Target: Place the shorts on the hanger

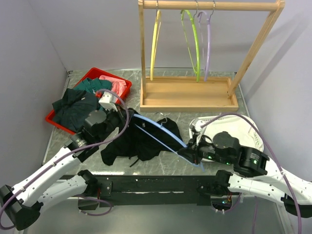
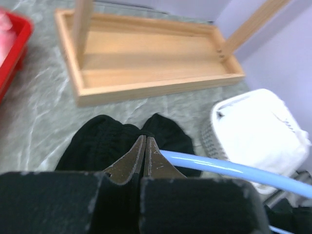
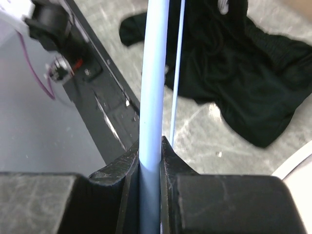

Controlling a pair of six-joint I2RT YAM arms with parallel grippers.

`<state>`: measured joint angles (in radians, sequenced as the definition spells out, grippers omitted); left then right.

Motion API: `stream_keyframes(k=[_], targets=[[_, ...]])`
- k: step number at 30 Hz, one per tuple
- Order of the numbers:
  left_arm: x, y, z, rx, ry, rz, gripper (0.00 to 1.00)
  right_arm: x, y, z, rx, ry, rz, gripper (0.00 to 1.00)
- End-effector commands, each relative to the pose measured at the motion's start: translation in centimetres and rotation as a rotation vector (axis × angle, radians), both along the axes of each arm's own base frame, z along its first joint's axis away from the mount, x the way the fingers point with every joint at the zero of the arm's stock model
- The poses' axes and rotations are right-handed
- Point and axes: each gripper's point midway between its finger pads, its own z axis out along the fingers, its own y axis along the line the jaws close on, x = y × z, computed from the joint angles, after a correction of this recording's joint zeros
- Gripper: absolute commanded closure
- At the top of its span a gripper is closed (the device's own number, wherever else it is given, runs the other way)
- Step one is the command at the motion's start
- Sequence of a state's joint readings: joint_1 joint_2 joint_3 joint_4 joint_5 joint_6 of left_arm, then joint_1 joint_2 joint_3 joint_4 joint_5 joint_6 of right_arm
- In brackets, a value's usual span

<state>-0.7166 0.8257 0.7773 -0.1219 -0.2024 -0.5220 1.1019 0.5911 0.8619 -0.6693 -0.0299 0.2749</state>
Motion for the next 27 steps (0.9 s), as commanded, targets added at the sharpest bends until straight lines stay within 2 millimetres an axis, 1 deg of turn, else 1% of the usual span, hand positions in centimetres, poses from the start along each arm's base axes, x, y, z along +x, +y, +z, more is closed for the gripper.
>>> stream_keyframes(k=[1, 2, 3, 4, 5, 6, 7, 8, 9, 10, 11, 12, 13, 15, 16, 17, 18, 19, 20, 21, 22, 23, 24, 25, 26, 27], targets=[[-2.2, -3.1, 5.9, -0.047, -0.113, -0.218, 0.99, 0.4, 1.3, 5.3, 0.216, -0.129, 0.019, 1.00], [-2.7, -3.4, 6.0, -0.048, -0.111, -0.243, 0.99, 0.9, 1.3, 5.4, 0.229, -0.141, -0.009, 1.00], [-3.3, -3.6, 6.9, -0.059, -0.128, -0.266, 0.99, 0.9, 1.4, 5.0, 0.236, -0.143, -0.010, 1.00], [-4.1, -4.1, 7.3, -0.063, -0.136, -0.302, 0.99, 1.1, 1.7, 5.7, 0.276, -0.166, -0.010, 1.00], [-5.1, -4.6, 7.7, -0.070, -0.146, -0.354, 0.99, 1.2, 1.8, 5.7, 0.293, -0.174, -0.010, 1.00], [-6.0, -4.7, 8.5, -0.081, -0.163, -0.390, 0.99, 1.3, 2.0, 5.1, 0.294, -0.178, -0.011, 1.00], [-6.9, -5.2, 8.9, -0.085, -0.171, -0.425, 0.99, 1.5, 2.3, 5.9, 0.333, -0.202, -0.009, 1.00], [-7.7, -5.5, 9.3, -0.090, -0.176, -0.463, 0.99, 1.6, 2.4, 6.0, 0.349, -0.215, -0.010, 1.00], [-8.4, -5.6, 10.0, -0.094, -0.185, -0.489, 0.99, 2.1, 2.4, 5.4, 0.353, -0.224, -0.037, 1.00], [-9.3, -6.1, 10.5, -0.098, -0.191, -0.526, 0.99, 2.3, 2.5, 6.3, 0.395, -0.246, -0.042, 1.00], [-9.8, -6.3, 10.8, -0.101, -0.194, -0.546, 0.99, 2.4, 2.6, 6.5, 0.412, -0.253, -0.048, 1.00], [-9.9, -6.0, 11.5, -0.099, -0.195, -0.530, 0.99, 2.6, 2.3, 6.6, 0.432, -0.260, -0.072, 1.00], [-10.0, -5.9, 11.6, -0.095, -0.195, -0.519, 0.99, 2.8, 2.1, 7.6, 0.478, -0.281, -0.086, 1.00], [-9.3, -5.0, 11.6, -0.084, -0.196, -0.455, 0.99, 3.2, 2.0, 7.3, 0.508, -0.297, -0.114, 1.00], [-8.8, -4.6, 11.2, -0.078, -0.188, -0.417, 0.95, 3.4, 2.1, 7.9, 0.548, -0.319, -0.120, 1.00], [-8.7, -4.4, 10.9, -0.075, -0.179, -0.405, 0.90, 3.5, 2.3, 7.7, 0.558, -0.324, -0.122, 1.00], [-7.7, -3.6, 10.3, -0.062, -0.165, -0.332, 0.85, 3.9, 2.9, 6.2, 0.533, -0.311, -0.124, 1.00], [-6.5, -2.6, 9.2, -0.035, -0.133, -0.241, 0.82, 3.9, 3.3, 6.5, 0.558, -0.317, -0.118, 1.00], [-5.8, -2.0, 8.7, -0.018, -0.118, -0.192, 0.82, 4.0, 3.5, 6.4, 0.567, -0.318, -0.117, 1.00], [-5.4, -1.6, 8.0, -0.001, -0.102, -0.158, 0.78, 4.2, 3.9, 5.5, 0.560, -0.310, -0.117, 1.00], [-4.9, -1.0, 7.7, 0.009, -0.094, -0.113, 0.68, 4.2, 4.0, 6.0, 0.595, -0.324, -0.116, 1.00], [-4.9, -0.8, 7.5, 0.012, -0.092, -0.106, 0.67, 4.3, 4.1, 6.0, 0.603, -0.329, -0.118, 1.00], [-5.0, -0.5, 7.6, 0.009, -0.097, -0.101, 0.64, 4.5, 4.4, 5.5, 0.593, -0.331, -0.119, 1.00], [-5.1, -0.2, 7.9, 0.007, -0.104, -0.095, 0.54, 4.5, 4.5, 5.9, 0.611, -0.344, -0.119, 1.00], [-5.3, -0.2, 8.0, 0.009, -0.111, -0.105, 0.51, 4.7, 4.8, 5.8, 0.605, -0.346, -0.122, 1.00], [-5.7, 0.0, 8.8, 0.001, -0.130, -0.122, 0.44, 4.8, 4.9, 6.0, 0.607, -0.357, -0.123, 1.00]])
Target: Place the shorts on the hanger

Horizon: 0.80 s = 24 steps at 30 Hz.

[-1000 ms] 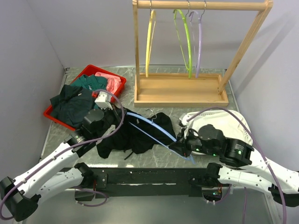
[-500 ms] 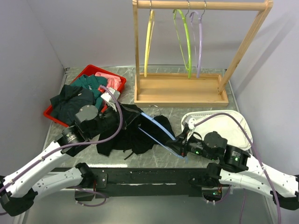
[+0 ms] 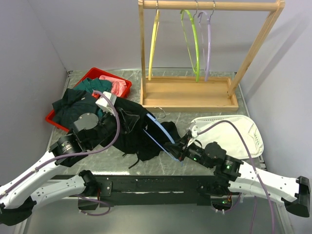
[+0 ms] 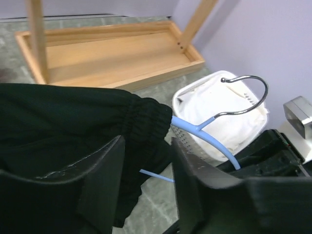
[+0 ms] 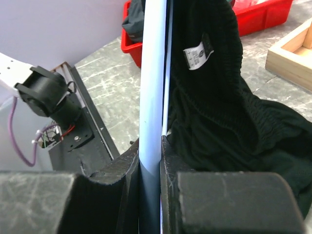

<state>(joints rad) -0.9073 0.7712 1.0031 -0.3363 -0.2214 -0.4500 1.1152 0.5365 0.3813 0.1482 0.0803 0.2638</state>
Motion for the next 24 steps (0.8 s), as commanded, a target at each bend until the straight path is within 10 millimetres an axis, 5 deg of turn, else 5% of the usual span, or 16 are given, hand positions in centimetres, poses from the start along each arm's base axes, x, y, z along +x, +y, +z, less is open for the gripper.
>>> stream_keyframes(k=[1, 5, 24], targets=[[-0.4, 1.9, 1.9, -0.003, -0.063, 0.037, 0.40, 0.8, 0.3, 8.7, 0.278, -0.168, -0.030, 1.00], [-1.8, 1.1, 3.1, 0.026, -0.117, -0.067, 0.28, 1.3, 1.4, 8.9, 0.245, -0.172, -0.032, 1.00], [0.9, -3.9, 2.7, 0.301, -0.219, 0.086, 0.31, 1.4, 2.8, 8.9, 0.204, -0.160, -0.002, 1.00]])
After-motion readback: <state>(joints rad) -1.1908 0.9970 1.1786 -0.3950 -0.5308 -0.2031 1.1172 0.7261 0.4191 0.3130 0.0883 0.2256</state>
